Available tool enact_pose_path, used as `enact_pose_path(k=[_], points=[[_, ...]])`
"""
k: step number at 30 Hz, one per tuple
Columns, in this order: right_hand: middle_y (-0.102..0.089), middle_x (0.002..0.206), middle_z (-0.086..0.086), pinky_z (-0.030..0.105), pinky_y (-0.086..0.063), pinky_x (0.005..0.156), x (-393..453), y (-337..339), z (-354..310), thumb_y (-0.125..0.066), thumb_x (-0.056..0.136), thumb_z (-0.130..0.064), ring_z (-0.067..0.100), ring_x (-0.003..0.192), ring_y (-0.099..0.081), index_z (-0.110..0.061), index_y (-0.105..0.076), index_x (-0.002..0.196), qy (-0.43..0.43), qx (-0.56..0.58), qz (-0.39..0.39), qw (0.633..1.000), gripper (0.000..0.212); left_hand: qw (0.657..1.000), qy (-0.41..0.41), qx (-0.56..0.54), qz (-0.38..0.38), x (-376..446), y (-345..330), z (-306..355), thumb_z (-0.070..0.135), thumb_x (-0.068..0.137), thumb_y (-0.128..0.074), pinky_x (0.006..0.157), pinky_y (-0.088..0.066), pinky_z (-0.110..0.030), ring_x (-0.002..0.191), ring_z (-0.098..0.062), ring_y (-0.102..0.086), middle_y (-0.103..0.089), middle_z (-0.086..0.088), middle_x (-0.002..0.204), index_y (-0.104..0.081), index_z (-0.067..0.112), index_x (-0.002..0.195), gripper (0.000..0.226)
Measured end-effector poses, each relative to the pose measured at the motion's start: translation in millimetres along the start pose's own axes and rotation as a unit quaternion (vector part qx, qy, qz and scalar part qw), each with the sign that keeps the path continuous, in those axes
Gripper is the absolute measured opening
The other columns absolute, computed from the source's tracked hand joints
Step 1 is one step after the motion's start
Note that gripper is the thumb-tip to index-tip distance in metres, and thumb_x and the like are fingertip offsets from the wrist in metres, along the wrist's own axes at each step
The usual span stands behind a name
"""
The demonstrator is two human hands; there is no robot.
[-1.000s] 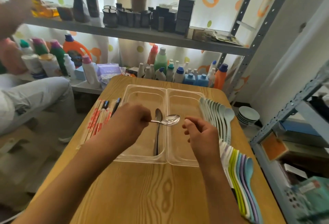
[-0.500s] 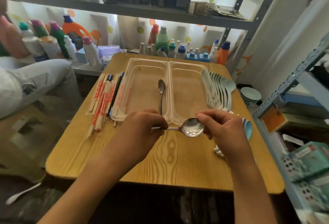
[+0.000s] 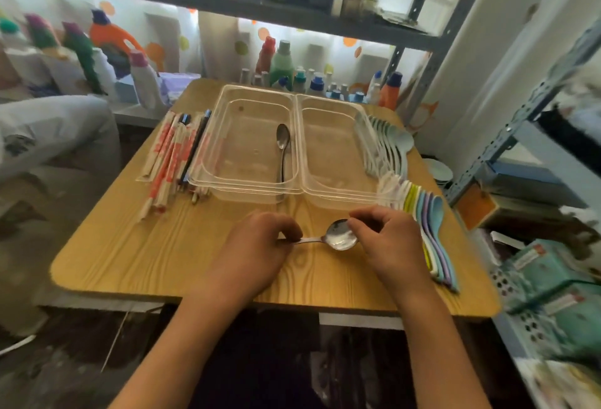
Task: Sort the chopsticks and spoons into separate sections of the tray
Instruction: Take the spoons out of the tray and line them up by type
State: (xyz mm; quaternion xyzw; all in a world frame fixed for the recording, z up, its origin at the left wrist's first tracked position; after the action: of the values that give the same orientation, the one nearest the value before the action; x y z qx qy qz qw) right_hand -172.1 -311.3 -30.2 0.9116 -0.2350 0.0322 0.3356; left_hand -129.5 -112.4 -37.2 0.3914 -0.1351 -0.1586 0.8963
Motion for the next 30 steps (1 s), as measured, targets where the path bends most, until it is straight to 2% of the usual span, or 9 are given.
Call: enact_pose_path(k=[3,8,10,12,16,21,23,26,30], points=[[-0.073,0.095,-0.008,0.015,-0.051,0.081,0,-6,2,-0.072,0.088,-0.017,-0.003,0.086,-0.064,-0.018,-0.076,0.105,0.005,-0.040,-0.012,0.999,0.017,1.000,0.012,0.005,-0.002,2,-4,-6,0.022,0.089,-0.065,0.082,-0.041,-0.019,0.096,0.000,-0.054,-0.062,0.016,0.101,-0.070,0.037,0.098,0.018],[-0.074,0.094,-0.006,0.014,-0.049,0.075,5,-6,-3,-0.071,0.088,-0.020,0.001,0.082,-0.064,-0.019,-0.077,0.103,0.022,-0.098,-0.015,0.995,0.016,1.000,0.009,0.014,-0.019,3,-7,-10,0.025,0.090,-0.064,0.082,-0.042,-0.017,0.097,0.002,-0.053,-0.059,0.019,0.103,-0.066,0.042,0.102,0.021],[-0.072,0.086,-0.009,0.016,-0.051,0.072,7,1,-9,-0.070,0.089,-0.021,-0.001,0.078,-0.063,-0.019,-0.078,0.100,0.035,-0.102,0.004,0.994,0.014,1.000,-0.004,0.020,-0.020,2,-6,-10,0.026,0.090,-0.064,0.080,-0.038,-0.015,0.097,0.004,-0.049,-0.057,0.021,0.103,-0.064,0.043,0.104,0.022],[-0.066,0.078,-0.015,0.008,-0.046,0.066,8,10,-15,-0.069,0.090,-0.021,-0.006,0.074,-0.061,-0.018,-0.078,0.099,0.046,-0.088,0.028,0.995,0.013,1.000,-0.014,0.013,-0.012,2,-4,-7,0.025,0.089,-0.065,0.080,-0.036,-0.013,0.099,0.007,-0.046,-0.055,0.024,0.105,-0.063,0.043,0.107,0.025],[-0.062,0.074,-0.018,0.004,-0.044,0.063,18,23,-30,-0.070,0.089,-0.019,-0.009,0.073,-0.061,-0.016,-0.078,0.098,0.077,-0.061,0.053,0.994,0.012,0.997,-0.051,-0.047,0.038,1,10,9,0.022,0.087,-0.067,0.079,-0.039,-0.007,0.097,0.013,-0.051,-0.061,0.028,0.104,-0.065,0.041,0.105,0.026],[-0.066,0.072,-0.016,0.017,-0.054,0.066,44,31,-47,-0.070,0.089,-0.019,-0.004,0.072,-0.065,-0.017,-0.078,0.095,0.117,-0.037,0.050,0.991,0.010,0.982,-0.075,-0.122,0.122,33,46,31,0.017,0.089,-0.065,0.075,-0.047,-0.007,0.087,0.008,-0.061,-0.067,0.020,0.090,-0.070,0.029,0.099,0.016],[-0.064,0.070,-0.018,0.018,-0.053,0.066,56,31,-51,-0.070,0.089,-0.018,-0.002,0.071,-0.065,-0.016,-0.079,0.094,0.123,-0.032,0.049,0.991,0.010,0.984,-0.042,-0.119,0.129,59,56,29,0.015,0.089,-0.065,0.072,-0.048,-0.011,0.082,0.005,-0.062,-0.068,0.016,0.088,-0.071,0.025,0.098,0.015],[-0.063,0.068,-0.019,0.022,-0.055,0.068,69,31,-54,-0.072,0.088,-0.018,-0.001,0.070,-0.065,-0.016,-0.079,0.092,0.124,-0.010,0.053,0.991,0.009,0.989,0.060,-0.068,0.117,106,62,13,0.016,0.090,-0.063,0.073,-0.051,-0.024,0.077,-0.005,-0.062,-0.067,0.007,0.083,-0.069,0.021,0.095,0.009],[-0.063,0.070,-0.017,0.019,-0.053,0.069,76,26,-53,-0.070,0.089,-0.018,-0.001,0.071,-0.064,-0.014,-0.079,0.095,0.123,0.003,0.049,0.991,0.011,0.973,0.223,0.047,-0.018,151,45,-16,0.016,0.089,-0.066,0.076,-0.058,-0.035,0.083,-0.020,-0.067,-0.067,-0.009,0.091,-0.064,0.009,0.099,0.013]])
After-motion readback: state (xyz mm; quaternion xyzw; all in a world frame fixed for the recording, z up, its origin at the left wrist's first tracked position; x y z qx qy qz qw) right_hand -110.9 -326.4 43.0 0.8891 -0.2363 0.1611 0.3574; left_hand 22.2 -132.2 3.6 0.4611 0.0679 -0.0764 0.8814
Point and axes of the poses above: each hand's wrist, its own x-axis towards the middle knuckle, its own y-axis out of the back of the hand, z = x × y, the point moved 6 cm from there along x, towards the middle knuckle
